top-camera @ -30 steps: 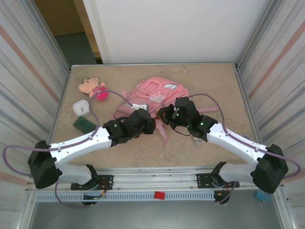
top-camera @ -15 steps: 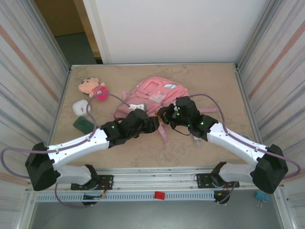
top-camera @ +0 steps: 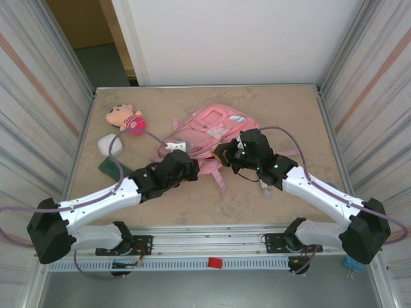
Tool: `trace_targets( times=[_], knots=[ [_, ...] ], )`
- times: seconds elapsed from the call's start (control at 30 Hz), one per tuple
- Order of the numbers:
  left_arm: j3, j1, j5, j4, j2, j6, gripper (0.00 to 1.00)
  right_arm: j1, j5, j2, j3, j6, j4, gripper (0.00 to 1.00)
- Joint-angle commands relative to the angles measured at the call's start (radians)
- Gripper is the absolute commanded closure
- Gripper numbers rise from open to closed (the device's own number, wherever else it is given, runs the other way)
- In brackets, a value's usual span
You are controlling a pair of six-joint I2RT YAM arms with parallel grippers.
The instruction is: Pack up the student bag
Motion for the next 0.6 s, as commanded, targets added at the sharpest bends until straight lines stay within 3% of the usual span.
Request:
trace_targets(
  times=[0.0, 0.17, 0.3, 0.57],
  knots=[
    [-0.104, 0.051, -0.063, -0.047, -0.039, 0.077, 1.00, -0.013, -0.030, -0.108, 0.037, 0.018, 0.181, 1.00],
    [-0.080, 0.052, -0.002, 0.013, -0.068, 0.157, 1.00, -0.008, -0.027, -0.090, 0.035, 0.009, 0.174, 1.00],
    [-0.041, 0.066, -0.078, -0.167, -0.057, 0.126, 1.00, -0.040, -0.036, -0.111, 0.032, -0.001, 0.155, 1.00],
    [-0.210, 0.095, -0.011, -0.180, -0.175, 0.089, 1.00, -0.169, -0.101, -0.168, 0.060, -0.055, 0.064, 1.00]
  ],
)
